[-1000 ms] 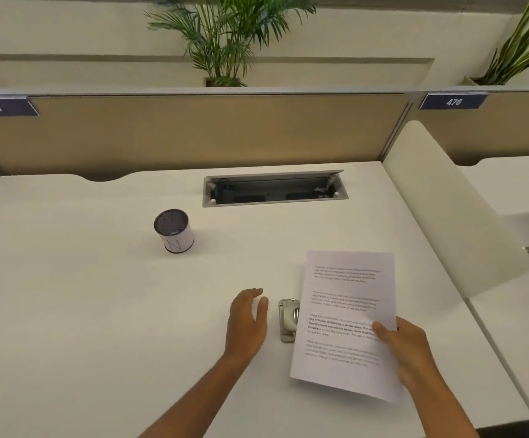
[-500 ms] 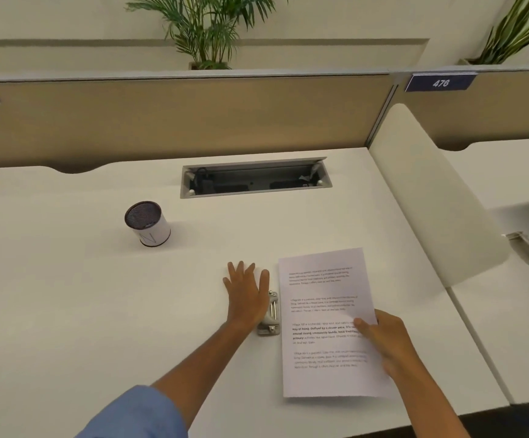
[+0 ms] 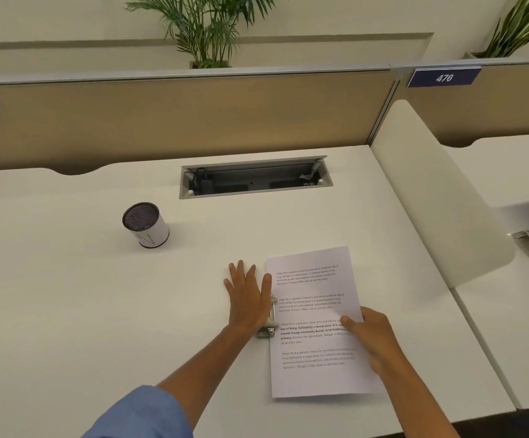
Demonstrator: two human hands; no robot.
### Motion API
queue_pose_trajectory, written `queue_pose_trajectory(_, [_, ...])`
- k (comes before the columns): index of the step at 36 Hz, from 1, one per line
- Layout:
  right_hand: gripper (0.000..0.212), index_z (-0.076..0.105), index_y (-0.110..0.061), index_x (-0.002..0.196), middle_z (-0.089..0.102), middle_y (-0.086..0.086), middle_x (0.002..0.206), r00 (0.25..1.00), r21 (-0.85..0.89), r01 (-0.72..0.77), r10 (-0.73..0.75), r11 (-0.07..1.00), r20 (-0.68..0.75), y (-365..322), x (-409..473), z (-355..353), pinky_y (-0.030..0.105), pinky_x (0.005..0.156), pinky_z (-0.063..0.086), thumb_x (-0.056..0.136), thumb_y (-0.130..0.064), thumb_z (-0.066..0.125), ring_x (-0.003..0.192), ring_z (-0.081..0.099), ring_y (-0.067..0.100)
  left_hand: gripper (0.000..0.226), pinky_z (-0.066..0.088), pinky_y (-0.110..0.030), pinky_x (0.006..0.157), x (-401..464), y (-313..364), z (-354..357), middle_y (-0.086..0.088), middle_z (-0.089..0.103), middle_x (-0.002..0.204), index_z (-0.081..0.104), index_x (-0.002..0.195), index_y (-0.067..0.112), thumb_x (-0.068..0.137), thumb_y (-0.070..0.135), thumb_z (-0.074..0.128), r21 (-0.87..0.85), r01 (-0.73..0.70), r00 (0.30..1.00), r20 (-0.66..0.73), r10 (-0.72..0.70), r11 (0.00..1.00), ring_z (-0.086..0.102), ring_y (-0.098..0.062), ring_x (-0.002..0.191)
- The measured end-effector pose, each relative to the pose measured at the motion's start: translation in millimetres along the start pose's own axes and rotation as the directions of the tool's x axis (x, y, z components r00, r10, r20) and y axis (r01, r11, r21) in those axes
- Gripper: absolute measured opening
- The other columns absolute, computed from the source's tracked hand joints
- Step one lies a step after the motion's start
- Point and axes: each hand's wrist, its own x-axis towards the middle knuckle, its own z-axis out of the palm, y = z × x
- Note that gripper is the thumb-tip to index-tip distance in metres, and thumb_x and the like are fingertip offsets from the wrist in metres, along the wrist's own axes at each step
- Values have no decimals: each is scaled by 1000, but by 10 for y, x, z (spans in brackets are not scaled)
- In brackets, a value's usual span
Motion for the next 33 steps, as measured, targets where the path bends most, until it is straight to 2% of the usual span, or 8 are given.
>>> queue_pose_trajectory(10, [20,75,-13,114,77,-3,97,1000,13,8,-8,1000,2,-81,27,67,28,65,55,97,-3,69,89,74,21,66,-10,-54,132,-21,4,5,-12,3,178,31,163,9,111,50,31,46,-6,1000,-1,6,999,-14,-26,165])
queue_pose_trajectory(17, [23,75,-10,119,79,3,107,1000,5,11,-11,1000,11,-87,81,81,29,68,57,97,-4,69,94,75,23,67,-11,-55,132,-11,15,22,-12,3,178,30,164,10,111,51,29,98,12,1000,-16,-11,995,-15,-27,165])
queue_pose_trajectory(24, [23,76,-11,117,79,-1,103,1000,-1,7,-7,1000,18,-119,72,82,28,66,56,97,-4,70,92,75,20,95,-13,-57,131,-20,-10,49,-12,1,178,23,166,11,95,70,5,161,7,999,-35,-2,987,-15,-28,165])
queue_pose_trajectory(33, [19,76,-18,109,79,-5,99,999,-7,-9,9,1000,36,-164,70,89,27,65,56,97,-5,70,90,75,18,99,-11,-57,132,-18,-60,77,-11,-2,179,18,167,11,95,76,-1,206,-20,999,-40,29,978,-16,-26,165])
